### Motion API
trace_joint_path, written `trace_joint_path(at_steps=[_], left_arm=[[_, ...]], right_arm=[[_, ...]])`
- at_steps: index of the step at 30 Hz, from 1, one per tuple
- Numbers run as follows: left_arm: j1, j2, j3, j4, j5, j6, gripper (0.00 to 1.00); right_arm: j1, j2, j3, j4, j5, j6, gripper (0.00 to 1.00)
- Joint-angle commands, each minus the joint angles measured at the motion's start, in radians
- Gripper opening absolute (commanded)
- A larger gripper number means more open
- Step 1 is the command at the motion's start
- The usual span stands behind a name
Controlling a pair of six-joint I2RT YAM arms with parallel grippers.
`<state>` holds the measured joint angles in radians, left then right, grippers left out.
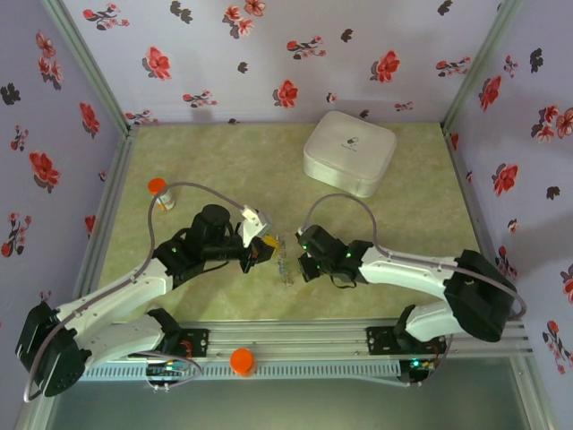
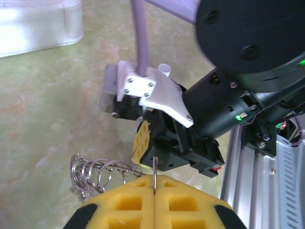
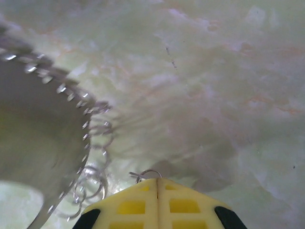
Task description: Put the keys on the keyring
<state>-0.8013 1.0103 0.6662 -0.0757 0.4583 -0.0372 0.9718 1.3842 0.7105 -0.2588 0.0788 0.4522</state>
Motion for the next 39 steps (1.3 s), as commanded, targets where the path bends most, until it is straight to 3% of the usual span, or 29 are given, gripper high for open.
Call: trace_joint_path(at_steps=[1,2,4,10,16,20,25,31,39], left_arm=[[-0.009,-0.035,-0.016,0.071,-0.055,0.120,0.00],[-0.011,-0.040,-0.018,0.067,-0.063,0.141,0.00],[-0.014,-0.052,-0.030,0.069,-0.070,0.189,0.00],[-0.020,-0.076,-0.088,0.148,-0.060,0.281,0.00],[-0.019,-0.065,-0.105,0.176,0.020,0.433,0.00],[-0.019,-0.039,-0.084,0.171,-0.056,0.453,0.00],[-0.024,-0.020,-0.040,0.069,-0.061,0.497,0.00],[-0.080,-0.061,-0.129,0.159,-0.135,0.725,0.00],[-0.117,-0.086,-0.167,0.232,-0.159,0.962,0.00]], right_arm=[[-0.023,0.046,0.019,-0.012,-0.021,0.069,0.00],[-0.027,0.047,0.017,-0.005,-0.026,0.073,0.02],[-0.045,0.038,0.013,0.014,-0.054,0.080,0.20],[-0.161,-0.077,0.018,0.011,-0.187,0.014,0.32],[-0.217,-0.190,0.039,0.015,-0.376,-0.172,0.33],[-0.248,-0.222,0.057,0.018,-0.408,-0.191,0.33],[-0.263,-0.262,0.039,0.064,-0.473,-0.217,0.36],[-0.263,-0.373,-0.062,0.237,-0.502,-0.238,0.40],[-0.263,-0.368,0.002,0.174,-0.646,-0.223,0.35]])
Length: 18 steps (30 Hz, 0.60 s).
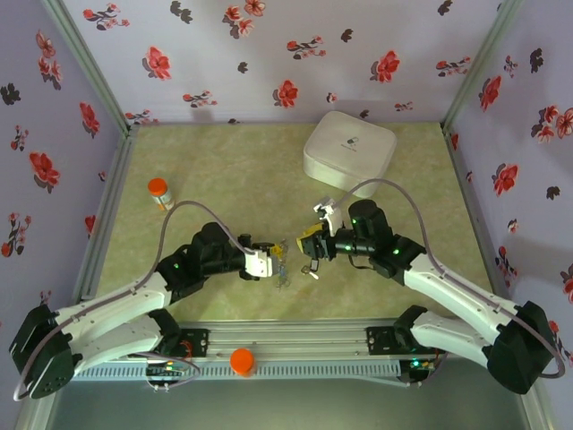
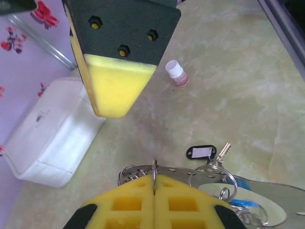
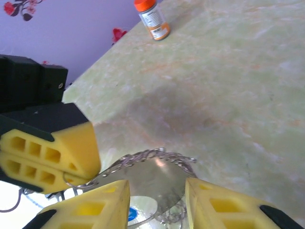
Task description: Put the keys on the keyring
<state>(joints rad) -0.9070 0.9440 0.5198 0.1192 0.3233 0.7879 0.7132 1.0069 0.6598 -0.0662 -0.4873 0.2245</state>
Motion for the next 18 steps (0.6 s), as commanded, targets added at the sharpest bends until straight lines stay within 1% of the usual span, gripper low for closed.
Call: trace_joint_path(at_steps=[1,2,4,5,7,10,11,13,14,15,16,18], left_arm=[[-0.014,-0.027,-0.024,0.040,-0.027,0.156,0.00],[-0.015,-0.034,-0.030,0.060,-0.033,0.156,0.00],[-0.011,-0.042,-0.041,0.129,-0.084,0.100,0.00],[0.005,-0.045,-0.042,0.150,-0.100,0.066,0.00],[0.055,-0.059,-0.028,0.133,-0.092,0.000,0.00],[0.166,-0.081,0.017,0.025,-0.064,-0.102,0.00],[0.215,-0.088,0.039,-0.031,-0.022,-0.141,0.00],[0.347,-0.080,0.082,-0.127,0.080,-0.194,0.00],[0.399,-0.069,0.096,-0.126,0.084,-0.229,0.00],[0.432,-0.060,0.109,-0.131,0.088,-0.245,0.00],[0.457,-0.053,0.127,-0.147,0.093,-0.233,0.00],[0.473,-0.029,0.169,-0.210,0.066,-0.179,0.00]], right_arm=[[-0.005,0.018,0.074,-0.051,-0.080,0.011,0.36],[-0.006,0.025,0.090,-0.082,-0.075,0.010,0.36],[-0.006,0.036,0.121,-0.130,-0.031,0.007,0.37],[-0.009,0.040,0.133,-0.150,0.006,0.005,0.37],[-0.020,0.047,0.148,-0.161,0.047,0.008,0.37],[-0.032,0.059,0.162,-0.169,0.092,0.011,0.38],[-0.035,0.065,0.165,-0.173,0.096,0.007,0.38],[-0.037,0.073,0.169,-0.175,0.110,0.007,0.38],[-0.037,0.079,0.170,-0.173,0.113,0.007,0.38],[-0.037,0.085,0.172,-0.173,0.116,0.009,0.38],[-0.037,0.091,0.178,-0.179,0.121,0.013,0.38],[-0.037,0.095,0.190,-0.204,0.126,0.014,0.38]])
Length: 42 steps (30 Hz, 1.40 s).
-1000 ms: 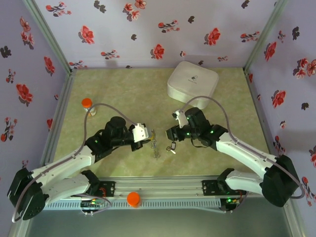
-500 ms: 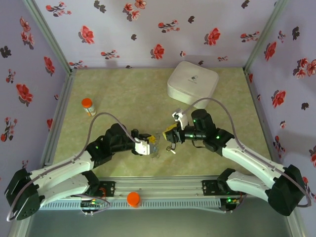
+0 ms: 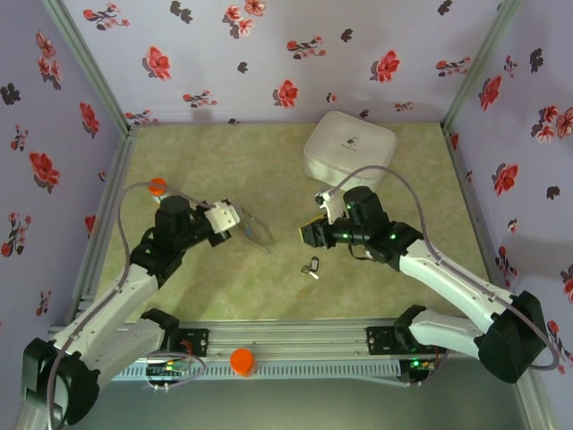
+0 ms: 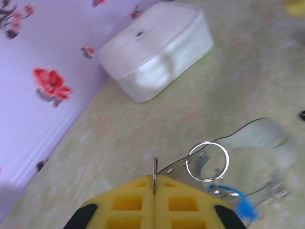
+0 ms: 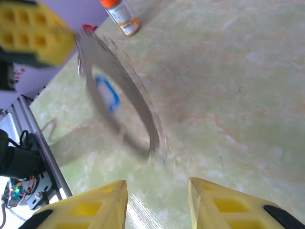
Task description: Put the keys on the keyring
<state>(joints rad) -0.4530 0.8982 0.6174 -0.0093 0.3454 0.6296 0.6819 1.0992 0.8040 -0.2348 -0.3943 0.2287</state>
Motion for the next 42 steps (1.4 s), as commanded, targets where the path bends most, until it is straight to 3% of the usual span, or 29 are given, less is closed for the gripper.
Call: trace_joint_path(at_steps=[1,7,12,16,21,24,26,28,33,36,39,42], left_arm=[[0.019,0.037,0.102,-0.132,0.035,0.013,0.00],[-0.074,0.210,0.290,-0.539,0.111,0.193,0.00],[-0.271,0.491,0.448,-0.755,0.066,0.270,0.00],[-0.428,0.653,0.503,-0.792,-0.020,0.316,0.00],[-0.528,0.665,0.432,-0.725,-0.098,0.311,0.00],[-0.559,0.645,0.369,-0.670,-0.130,0.296,0.18],[-0.561,0.615,0.329,-0.637,-0.149,0.281,0.36],[-0.555,0.571,0.294,-0.594,-0.175,0.267,0.44],[-0.466,0.355,0.155,-0.392,-0.012,0.067,0.53],[-0.398,0.146,-0.072,0.002,0.030,-0.207,0.64],[-0.318,-0.009,-0.243,0.379,-0.064,-0.500,0.67],[-0.256,-0.096,-0.313,0.511,-0.219,-0.714,0.66]], right_arm=[[-0.005,0.000,0.050,-0.050,0.042,0.008,0.38],[-0.007,-0.038,0.024,-0.066,0.113,-0.011,0.39],[-0.010,-0.055,0.015,-0.101,0.133,-0.021,0.38],[-0.019,-0.102,0.000,-0.146,0.168,-0.035,0.39],[-0.038,-0.145,-0.015,-0.184,0.192,-0.036,0.38],[-0.049,-0.149,-0.029,-0.185,0.197,-0.027,0.39],[-0.054,-0.143,-0.035,-0.177,0.194,-0.016,0.38],[-0.058,-0.136,-0.035,-0.177,0.192,-0.008,0.38],[-0.055,-0.101,-0.034,-0.190,0.173,-0.021,0.36],[-0.032,-0.062,-0.034,-0.198,0.140,-0.015,0.35],[0.057,-0.018,-0.043,-0.202,0.150,-0.002,0.35],[0.150,0.043,-0.046,-0.195,0.138,0.077,0.35]])
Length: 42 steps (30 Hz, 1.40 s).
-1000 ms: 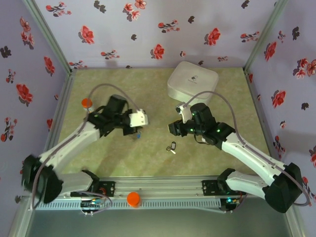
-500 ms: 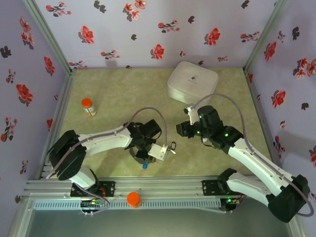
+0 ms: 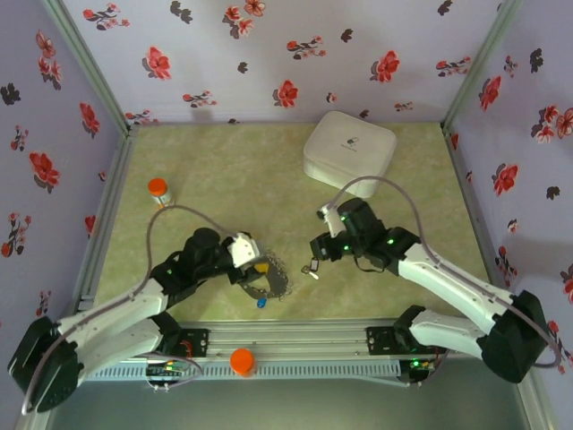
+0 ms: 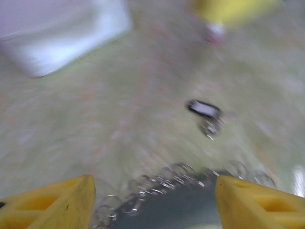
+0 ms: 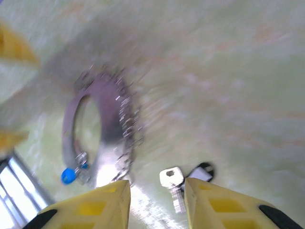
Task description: Put the keys on the keyring
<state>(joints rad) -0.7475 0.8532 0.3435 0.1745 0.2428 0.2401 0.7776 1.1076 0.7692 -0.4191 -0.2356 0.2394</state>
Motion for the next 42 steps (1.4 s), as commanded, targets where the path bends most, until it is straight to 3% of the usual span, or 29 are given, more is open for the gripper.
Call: trace_joint_path(at_steps=[1,7,13,20,26,31,38,42], left_arm=[[0.055,-0.070,-0.067,0.345,-0.168,-0.383,0.66],[0.142,-0.080,-0.115,0.327,-0.360,-0.713,0.64],[0.173,-0.013,-0.115,0.293,-0.369,-0.871,0.63],[0.241,-0.006,0.008,-0.089,-0.364,-1.005,0.59],[0.248,0.074,0.156,-0.476,-0.305,-1.016,0.57],[0.250,0.182,0.192,-0.486,-0.153,-1.050,0.51],[0.261,0.413,0.334,-0.546,-0.081,-0.782,0.34],[0.267,0.472,0.362,-0.582,-0.051,-0.727,0.32]], right_arm=[[0.082,0.054,-0.014,0.000,-0.036,0.105,0.34],[0.222,0.118,-0.061,0.078,-0.024,0.364,0.32],[0.292,0.171,-0.071,0.149,0.008,0.548,0.30],[0.260,0.231,0.071,-0.001,0.092,0.451,0.28],[0.147,0.293,0.183,-0.101,0.081,0.312,0.27],[0.099,0.338,0.220,-0.104,0.055,0.266,0.27],[0.091,0.341,0.212,-0.096,0.033,0.257,0.26],[0.083,0.305,0.171,-0.077,0.036,0.265,0.26]])
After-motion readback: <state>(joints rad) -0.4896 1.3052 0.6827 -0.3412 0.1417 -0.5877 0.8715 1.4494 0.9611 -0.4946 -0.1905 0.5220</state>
